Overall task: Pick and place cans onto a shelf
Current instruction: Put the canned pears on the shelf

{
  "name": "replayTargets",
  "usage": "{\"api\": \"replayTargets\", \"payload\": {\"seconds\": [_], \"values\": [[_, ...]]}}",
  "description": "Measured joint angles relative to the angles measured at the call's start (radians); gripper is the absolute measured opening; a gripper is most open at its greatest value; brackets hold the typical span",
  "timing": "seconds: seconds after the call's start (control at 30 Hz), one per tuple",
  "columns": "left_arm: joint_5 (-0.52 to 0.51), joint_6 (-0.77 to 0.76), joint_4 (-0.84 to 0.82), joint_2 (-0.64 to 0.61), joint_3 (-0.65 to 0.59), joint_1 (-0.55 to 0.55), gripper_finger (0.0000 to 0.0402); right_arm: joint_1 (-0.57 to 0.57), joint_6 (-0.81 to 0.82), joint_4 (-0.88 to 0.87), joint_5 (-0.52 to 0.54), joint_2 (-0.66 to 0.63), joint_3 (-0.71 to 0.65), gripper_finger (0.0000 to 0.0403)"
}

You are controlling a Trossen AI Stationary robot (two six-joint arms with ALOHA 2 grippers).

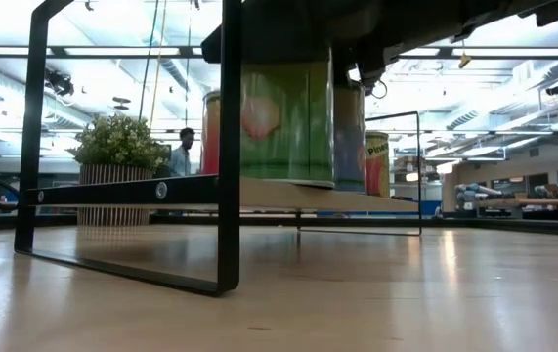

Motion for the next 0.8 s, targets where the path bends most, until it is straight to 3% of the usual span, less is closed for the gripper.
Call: {"api": "replayTargets", "payload": {"seconds": [0.53,0.8], "values": [[0.000,0.000,-0.002,0.000,0.000,0.000,0.0392,-0.029,-0.138,0.123,0.004,-0.001,0.000,0.0373],[0.000,0.009,-0.003,0.000,0.000,0.003,0.0392,-0.039,-0.285,0.216,0.005,-0.001,0.000,0.0373]]}}
